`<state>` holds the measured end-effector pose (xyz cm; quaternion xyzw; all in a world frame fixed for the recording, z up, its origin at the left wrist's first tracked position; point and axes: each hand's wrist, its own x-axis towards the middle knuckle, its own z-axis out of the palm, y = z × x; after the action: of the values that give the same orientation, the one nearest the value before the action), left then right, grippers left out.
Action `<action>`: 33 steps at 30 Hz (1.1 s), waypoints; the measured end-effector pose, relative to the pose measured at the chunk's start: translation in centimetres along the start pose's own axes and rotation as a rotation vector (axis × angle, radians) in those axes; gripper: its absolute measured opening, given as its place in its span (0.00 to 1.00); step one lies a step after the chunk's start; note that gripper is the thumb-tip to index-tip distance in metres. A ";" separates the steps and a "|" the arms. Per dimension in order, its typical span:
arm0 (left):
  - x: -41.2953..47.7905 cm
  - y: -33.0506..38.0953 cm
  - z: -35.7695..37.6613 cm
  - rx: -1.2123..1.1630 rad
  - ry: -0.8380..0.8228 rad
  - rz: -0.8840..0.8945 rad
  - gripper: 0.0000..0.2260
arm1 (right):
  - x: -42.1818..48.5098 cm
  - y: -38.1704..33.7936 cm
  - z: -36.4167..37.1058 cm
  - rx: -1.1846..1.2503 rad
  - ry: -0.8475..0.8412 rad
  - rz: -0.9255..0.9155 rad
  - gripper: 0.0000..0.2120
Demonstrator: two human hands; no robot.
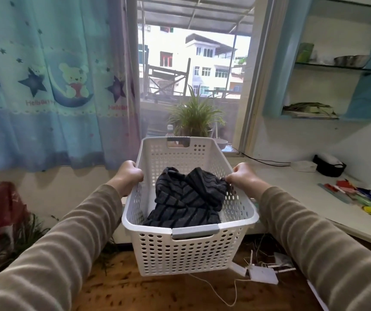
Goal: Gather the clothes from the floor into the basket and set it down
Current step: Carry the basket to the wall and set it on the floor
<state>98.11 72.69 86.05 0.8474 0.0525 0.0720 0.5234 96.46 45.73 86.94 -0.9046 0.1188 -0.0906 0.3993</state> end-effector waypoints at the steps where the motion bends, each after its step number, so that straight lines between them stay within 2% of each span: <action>1: 0.7 -0.3 0.1 0.001 0.001 -0.002 0.12 | 0.5 0.1 0.5 0.004 0.001 0.005 0.05; 5: 2.8 -1.2 0.7 0.018 -0.004 -0.025 0.08 | 2.3 0.5 2.1 0.009 -0.007 0.034 0.02; 8: 4.6 -2.4 1.7 0.020 -0.009 -0.052 0.12 | 3.9 1.3 3.5 0.002 -0.021 0.064 0.07; 12: 5.8 -4.0 3.4 0.012 0.013 -0.089 0.08 | 5.8 3.0 5.0 -0.001 -0.036 0.077 0.09; 25: 7.1 -11.9 9.0 0.055 0.014 -0.260 0.10 | 9.7 9.8 12.0 -0.074 -0.171 0.123 0.10; 28: 7.1 -14.0 9.8 0.056 0.008 -0.306 0.12 | 10.0 11.1 14.1 -0.080 -0.204 0.141 0.06; 33: 7.4 -17.6 11.1 0.130 -0.021 -0.342 0.12 | 10.0 13.6 17.7 -0.095 -0.228 0.185 0.10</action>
<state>107.07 71.97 65.89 0.8588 0.1950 -0.0306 0.4728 108.68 46.40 65.79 -0.9121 0.1594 0.0557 0.3736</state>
